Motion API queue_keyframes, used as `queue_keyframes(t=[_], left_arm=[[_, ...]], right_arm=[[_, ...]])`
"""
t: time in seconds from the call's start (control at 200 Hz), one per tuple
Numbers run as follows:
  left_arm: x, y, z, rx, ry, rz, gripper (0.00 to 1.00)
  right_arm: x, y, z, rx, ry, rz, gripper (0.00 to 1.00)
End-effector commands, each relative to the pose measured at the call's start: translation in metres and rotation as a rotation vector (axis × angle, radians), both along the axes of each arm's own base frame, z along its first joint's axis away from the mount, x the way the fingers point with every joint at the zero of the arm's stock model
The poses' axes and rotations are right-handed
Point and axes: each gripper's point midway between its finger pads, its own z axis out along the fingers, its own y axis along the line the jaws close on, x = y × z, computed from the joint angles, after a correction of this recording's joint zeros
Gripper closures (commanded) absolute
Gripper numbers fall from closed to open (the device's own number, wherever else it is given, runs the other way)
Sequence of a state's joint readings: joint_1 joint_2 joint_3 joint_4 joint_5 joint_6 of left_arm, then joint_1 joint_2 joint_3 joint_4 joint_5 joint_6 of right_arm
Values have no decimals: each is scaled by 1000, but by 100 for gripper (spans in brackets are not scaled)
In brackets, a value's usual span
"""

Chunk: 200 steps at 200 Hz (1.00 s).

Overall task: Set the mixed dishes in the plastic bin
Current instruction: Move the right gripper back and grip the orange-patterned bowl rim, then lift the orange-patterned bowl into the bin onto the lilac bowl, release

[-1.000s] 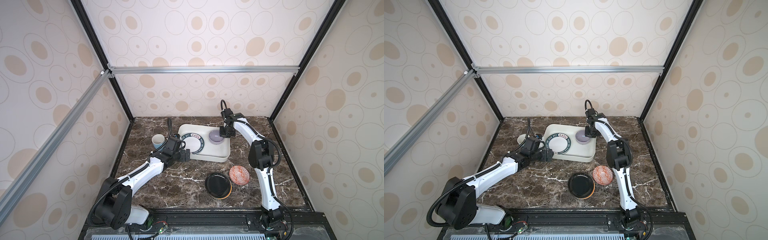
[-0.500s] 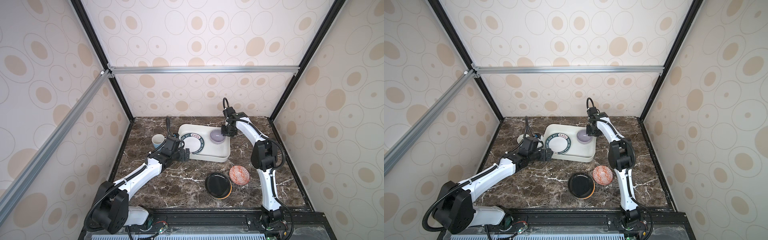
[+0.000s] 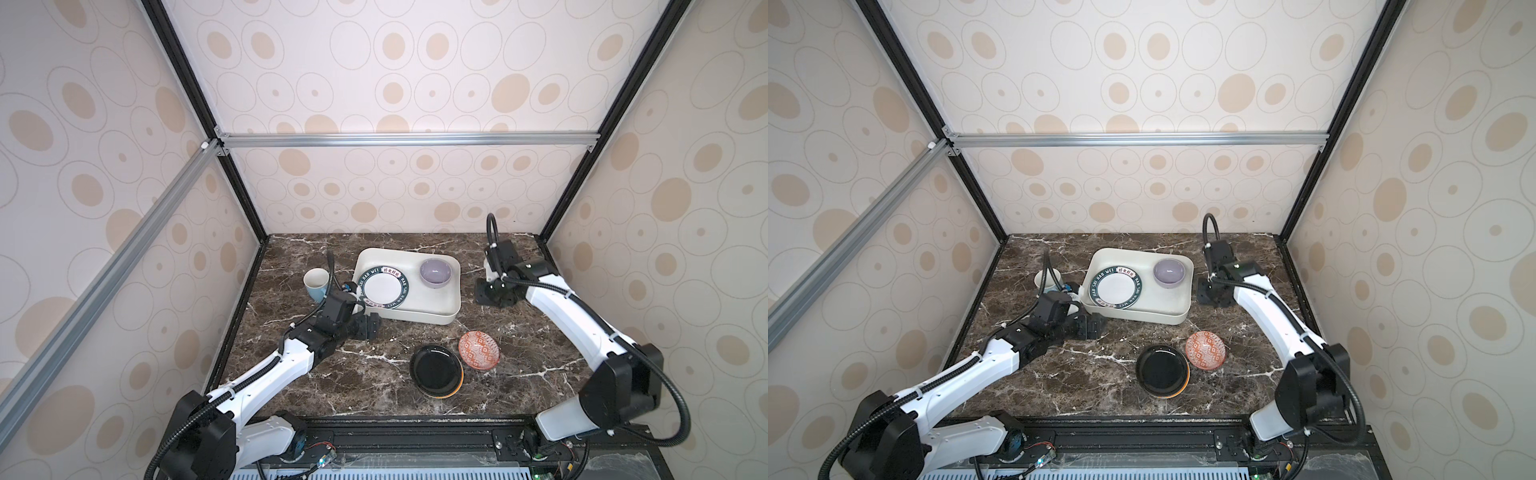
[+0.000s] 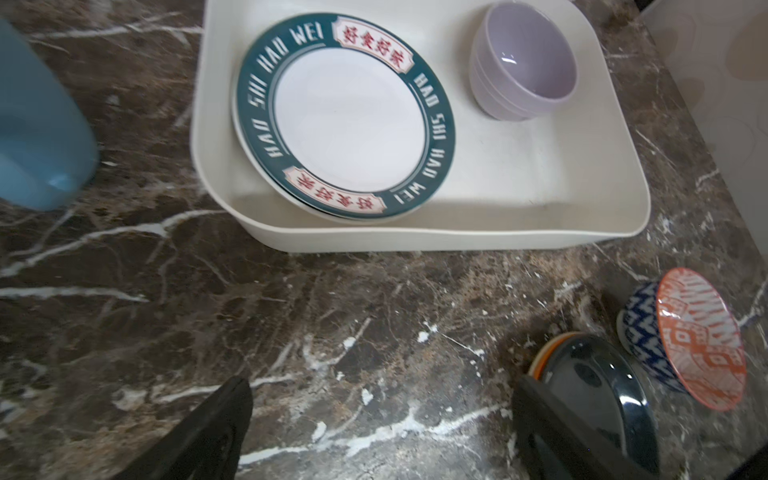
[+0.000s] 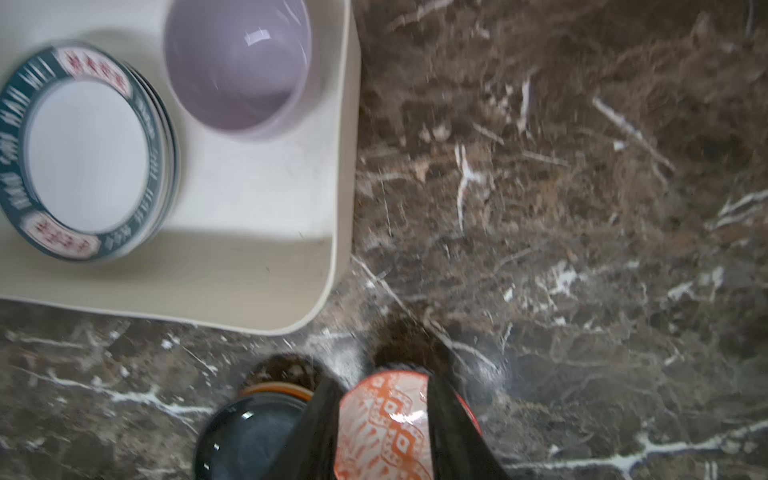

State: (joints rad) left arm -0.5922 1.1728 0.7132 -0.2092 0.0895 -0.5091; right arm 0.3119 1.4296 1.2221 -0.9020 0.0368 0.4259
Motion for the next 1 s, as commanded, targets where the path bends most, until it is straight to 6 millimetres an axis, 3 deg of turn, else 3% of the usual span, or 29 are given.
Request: queue_keyframes(t=[0.0,0.13,0.225,0.37,0.63,0.72,0.82,0.89,0.995], left_arm=[[-12,-31,6,-56,-16,-66,2],[-31,-58,-1,-56,-14,-129,3],[-42,-73,-4,-55,-15,-170,3],[-51,-82,-5,-39,-16,-193,3],[-49,-75,2,-20,-44,-167,1],[-49,-74,0,-1,-41,-168,1],[-47,-74,0,15,-42,-171,1],[-44,-76,0,29,-47,-175,1],[-38,-78,5,50,-64,-176,1]], right_arm=[[-45,-14,-25,-15,73,-56,60],[-82,-21,-50,9,121,-97,58],[-94,-25,-60,18,120,-122,54],[-100,-25,-73,32,136,-147,51],[-97,-22,-103,24,192,-153,52],[-95,-23,-110,7,207,-154,58],[-92,-27,-111,-24,210,-159,75],[-89,-30,-107,-48,206,-156,88],[-82,-34,-96,-81,184,-150,97]])
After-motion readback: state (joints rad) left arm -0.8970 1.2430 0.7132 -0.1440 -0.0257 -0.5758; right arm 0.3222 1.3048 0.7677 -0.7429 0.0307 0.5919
